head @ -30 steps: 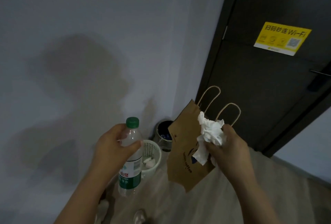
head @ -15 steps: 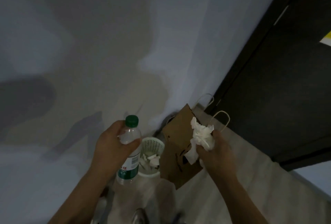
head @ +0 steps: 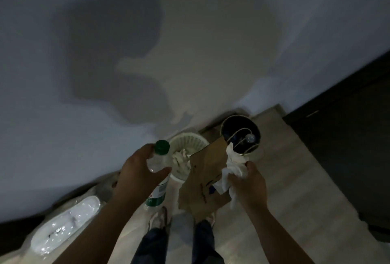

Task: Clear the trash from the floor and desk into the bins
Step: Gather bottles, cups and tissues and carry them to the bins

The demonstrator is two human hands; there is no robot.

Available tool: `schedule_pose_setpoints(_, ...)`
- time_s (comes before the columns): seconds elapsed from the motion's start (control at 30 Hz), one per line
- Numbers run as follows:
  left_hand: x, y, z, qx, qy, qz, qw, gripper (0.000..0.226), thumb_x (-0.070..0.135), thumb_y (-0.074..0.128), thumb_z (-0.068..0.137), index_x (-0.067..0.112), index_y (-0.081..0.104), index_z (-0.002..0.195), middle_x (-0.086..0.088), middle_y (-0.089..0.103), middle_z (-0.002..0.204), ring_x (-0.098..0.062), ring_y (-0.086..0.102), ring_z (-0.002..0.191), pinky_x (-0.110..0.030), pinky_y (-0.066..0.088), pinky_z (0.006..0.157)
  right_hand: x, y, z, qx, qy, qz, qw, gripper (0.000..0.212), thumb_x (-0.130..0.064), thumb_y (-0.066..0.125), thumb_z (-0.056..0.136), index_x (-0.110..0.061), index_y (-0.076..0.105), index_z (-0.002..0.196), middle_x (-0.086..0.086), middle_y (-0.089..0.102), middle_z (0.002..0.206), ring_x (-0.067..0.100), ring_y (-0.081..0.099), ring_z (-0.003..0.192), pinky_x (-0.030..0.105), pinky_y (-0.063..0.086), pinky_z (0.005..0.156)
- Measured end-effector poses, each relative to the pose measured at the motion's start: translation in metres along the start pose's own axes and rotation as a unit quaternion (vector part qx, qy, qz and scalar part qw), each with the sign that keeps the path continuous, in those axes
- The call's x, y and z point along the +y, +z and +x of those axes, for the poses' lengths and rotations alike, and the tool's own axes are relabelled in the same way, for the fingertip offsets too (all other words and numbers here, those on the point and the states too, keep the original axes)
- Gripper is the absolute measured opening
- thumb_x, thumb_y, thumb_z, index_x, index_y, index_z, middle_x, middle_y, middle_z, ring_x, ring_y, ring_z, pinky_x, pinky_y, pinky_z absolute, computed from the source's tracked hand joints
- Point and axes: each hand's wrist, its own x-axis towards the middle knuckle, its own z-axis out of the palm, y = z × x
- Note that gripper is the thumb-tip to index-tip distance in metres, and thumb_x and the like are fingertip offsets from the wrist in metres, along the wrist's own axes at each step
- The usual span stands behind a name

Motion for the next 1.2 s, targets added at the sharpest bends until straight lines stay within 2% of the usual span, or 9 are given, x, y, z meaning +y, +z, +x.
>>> schedule_pose_setpoints(0.17, -0.037, 0.041, 0.014, 0.005, -0.038, 0.021, 0.999, 0.052, 0.030, 0.083, 0.068, 0.024, 0.058, 0.114, 0.006, 0.065, 0.100, -0.014, 0.061, 0.090, -0.033, 0.052, 0.077, 0.024, 0.040, 0.052, -0.032, 0.026, -0.004, 0.999, 0.023, -0.019, 0.066, 0.078, -0.024, 0.054, 0.097, -0.009, 0.061, 0.080, 0.008, 0.061, 0.070, 0.026, 0.046, 0.054)
schedule_pose_setpoints(0.4, -0.089, 0.093, 0.039, -0.003, -0.055, 0.044, 0.997, 0.053, 0.025, 0.085, 0.067, 0.017, 0.060, 0.113, 0.013, 0.057, 0.094, -0.005, 0.052, 0.083, -0.012, 0.035, 0.067, 0.053, 0.106, 0.117, -0.016, 0.026, -0.017, 0.999, 0.032, -0.018, 0.066, 0.078, -0.024, 0.053, 0.106, -0.012, 0.057, 0.083, 0.013, 0.057, 0.075, 0.023, 0.038, 0.057)
schedule_pose_setpoints(0.5, -0.112, 0.113, 0.053, -0.005, -0.079, 0.039, 0.996, 0.054, 0.028, 0.084, 0.068, 0.019, 0.060, 0.115, 0.016, 0.055, 0.096, -0.005, 0.053, 0.086, -0.017, 0.038, 0.072, 0.066, 0.137, 0.145, -0.003, 0.019, -0.025, 1.000, 0.041, -0.020, 0.067, 0.078, -0.018, 0.053, 0.117, -0.006, 0.059, 0.095, 0.013, 0.054, 0.080, 0.025, 0.037, 0.068)
schedule_pose_setpoints(0.6, -0.135, 0.131, 0.066, -0.012, -0.088, 0.038, 0.995, 0.056, 0.030, 0.083, 0.068, 0.022, 0.059, 0.117, 0.014, 0.057, 0.100, -0.006, 0.053, 0.089, -0.020, 0.040, 0.076, 0.081, 0.168, 0.170, -0.010, 0.040, -0.027, 0.999, 0.045, -0.022, 0.065, 0.078, -0.019, 0.052, 0.121, 0.000, 0.064, 0.105, 0.020, 0.061, 0.088, 0.028, 0.041, 0.070)
schedule_pose_setpoints(0.87, -0.176, 0.160, 0.095, -0.033, -0.087, 0.056, 0.994, 0.052, 0.035, 0.081, 0.069, 0.025, 0.058, 0.115, 0.021, 0.052, 0.094, 0.003, 0.050, 0.082, -0.002, 0.030, 0.067, 0.109, 0.231, 0.215, -0.001, 0.061, -0.029, 0.998, 0.049, -0.029, 0.070, 0.080, -0.018, 0.050, 0.123, 0.006, 0.064, 0.113, 0.026, 0.062, 0.099, 0.031, 0.043, 0.073)
schedule_pose_setpoints(0.93, -0.180, 0.162, 0.100, -0.036, -0.084, 0.058, 0.994, 0.052, 0.035, 0.081, 0.070, 0.026, 0.057, 0.115, 0.023, 0.050, 0.092, 0.007, 0.048, 0.081, -0.003, 0.031, 0.068, 0.111, 0.241, 0.221, 0.000, 0.052, -0.064, 0.997, 0.049, -0.031, 0.070, 0.081, -0.016, 0.051, 0.123, 0.007, 0.062, 0.115, 0.025, 0.061, 0.100, 0.033, 0.046, 0.075)
schedule_pose_setpoints(1.03, -0.181, 0.163, 0.105, -0.043, -0.074, 0.067, 0.994, 0.052, 0.037, 0.080, 0.071, 0.025, 0.057, 0.116, 0.022, 0.049, 0.094, -0.001, 0.051, 0.089, -0.013, 0.038, 0.073, 0.110, 0.248, 0.224, -0.003, 0.051, -0.128, 0.990, 0.051, -0.028, 0.068, 0.081, -0.011, 0.050, 0.126, 0.011, 0.057, 0.121, 0.028, 0.059, 0.105, 0.040, 0.050, 0.083)
schedule_pose_setpoints(1.1, -0.180, 0.163, 0.108, -0.043, -0.072, 0.072, 0.994, 0.053, 0.036, 0.080, 0.071, 0.025, 0.057, 0.117, 0.021, 0.050, 0.095, -0.002, 0.051, 0.090, -0.016, 0.039, 0.075, 0.109, 0.248, 0.224, -0.008, 0.059, -0.158, 0.986, 0.050, -0.028, 0.067, 0.082, -0.012, 0.050, 0.126, 0.010, 0.057, 0.120, 0.028, 0.059, 0.104, 0.034, 0.047, 0.077)
schedule_pose_setpoints(1.2, -0.179, 0.165, 0.110, -0.046, -0.072, 0.066, 0.994, 0.051, 0.035, 0.081, 0.070, 0.027, 0.057, 0.114, 0.025, 0.048, 0.090, 0.001, 0.049, 0.088, -0.007, 0.034, 0.071, 0.106, 0.248, 0.223, -0.038, 0.033, -0.185, 0.982, 0.049, -0.027, 0.066, 0.082, -0.014, 0.050, 0.126, 0.009, 0.061, 0.117, 0.026, 0.060, 0.102, 0.030, 0.041, 0.071)
